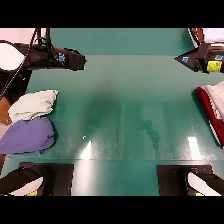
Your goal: Fold the shirts.
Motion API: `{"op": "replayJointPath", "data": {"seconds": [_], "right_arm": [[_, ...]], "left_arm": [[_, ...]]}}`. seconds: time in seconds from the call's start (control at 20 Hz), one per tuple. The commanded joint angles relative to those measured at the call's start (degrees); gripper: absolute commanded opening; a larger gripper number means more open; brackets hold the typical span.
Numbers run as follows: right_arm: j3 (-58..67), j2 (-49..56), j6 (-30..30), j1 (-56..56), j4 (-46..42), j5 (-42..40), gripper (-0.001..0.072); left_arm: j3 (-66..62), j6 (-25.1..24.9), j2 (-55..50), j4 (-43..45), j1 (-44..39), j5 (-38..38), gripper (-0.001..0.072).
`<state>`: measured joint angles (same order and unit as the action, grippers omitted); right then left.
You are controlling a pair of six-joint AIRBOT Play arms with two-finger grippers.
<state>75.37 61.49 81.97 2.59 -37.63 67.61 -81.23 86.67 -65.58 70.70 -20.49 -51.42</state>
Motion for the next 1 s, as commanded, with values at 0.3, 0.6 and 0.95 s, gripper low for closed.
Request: {"op": "replayJointPath", "data": {"seconds": [0.3,0.6,0.95], "right_arm": [[0.00,-0.04,0.00,0.07,0.02,0.02,0.0018],[0.00,-0.04,0.00,0.07,0.02,1.51,0.0018],[0.00,-0.04,0.00,0.07,0.02,1.44,0.0018]], "left_arm": [[-0.02,-0.04,0.02,0.02,0.00,0.00,0.0022],[-0.02,0.48,0.00,-0.55,0.00,0.24,0.0021],[1.38,5.11,0.00,24.20,8.33,-8.20,0.0621]]}}
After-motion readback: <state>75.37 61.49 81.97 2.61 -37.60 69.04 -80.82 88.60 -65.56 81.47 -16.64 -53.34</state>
